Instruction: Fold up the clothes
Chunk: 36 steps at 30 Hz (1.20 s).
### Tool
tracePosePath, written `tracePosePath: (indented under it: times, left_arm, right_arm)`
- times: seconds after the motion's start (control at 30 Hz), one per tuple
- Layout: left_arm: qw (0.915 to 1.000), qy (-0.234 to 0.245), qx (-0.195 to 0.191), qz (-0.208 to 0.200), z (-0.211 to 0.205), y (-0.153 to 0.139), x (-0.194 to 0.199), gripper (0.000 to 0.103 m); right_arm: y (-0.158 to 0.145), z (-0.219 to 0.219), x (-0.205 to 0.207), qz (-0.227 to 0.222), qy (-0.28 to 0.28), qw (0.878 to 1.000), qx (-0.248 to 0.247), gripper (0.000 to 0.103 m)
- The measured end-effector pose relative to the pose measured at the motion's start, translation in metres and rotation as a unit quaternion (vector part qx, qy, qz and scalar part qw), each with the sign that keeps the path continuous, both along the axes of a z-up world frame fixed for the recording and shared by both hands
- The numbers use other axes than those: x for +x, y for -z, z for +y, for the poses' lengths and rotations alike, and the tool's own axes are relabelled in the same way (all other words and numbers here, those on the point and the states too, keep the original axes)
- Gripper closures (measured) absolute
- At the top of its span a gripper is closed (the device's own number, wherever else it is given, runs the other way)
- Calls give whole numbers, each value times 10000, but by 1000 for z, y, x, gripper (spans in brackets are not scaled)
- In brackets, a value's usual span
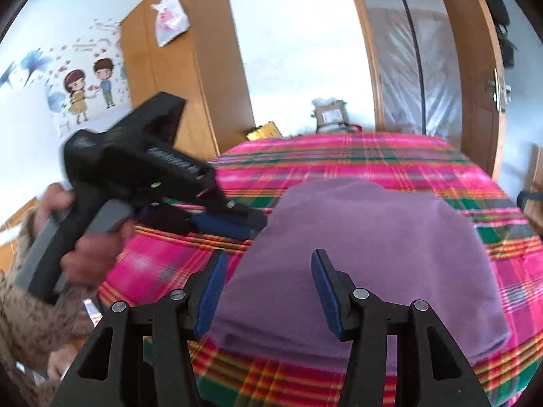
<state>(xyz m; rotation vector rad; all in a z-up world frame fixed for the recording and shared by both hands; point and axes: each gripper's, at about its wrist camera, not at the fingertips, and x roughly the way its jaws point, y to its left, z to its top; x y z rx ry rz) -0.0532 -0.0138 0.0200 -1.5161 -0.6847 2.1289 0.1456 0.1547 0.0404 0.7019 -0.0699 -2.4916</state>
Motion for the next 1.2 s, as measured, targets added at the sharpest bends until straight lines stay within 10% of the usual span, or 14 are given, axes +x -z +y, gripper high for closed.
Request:
tracePosePath:
  times: [0.5, 0.97, 1.2]
  left_arm:
    - [9995, 168, -281, -24, 8, 15, 27, 72]
    - [9990, -55, 396, -211, -18, 20, 20, 61]
    - [9929, 291, 1126, -236, -14, 27, 12, 48]
  right_arm:
    - [30, -9, 2, -165, -117, 9975, 677, 50]
    - [1, 122, -42, -356, 1331, 9901, -266, 50]
    - [25, 152, -89, -1137, 854, 9863, -830, 47]
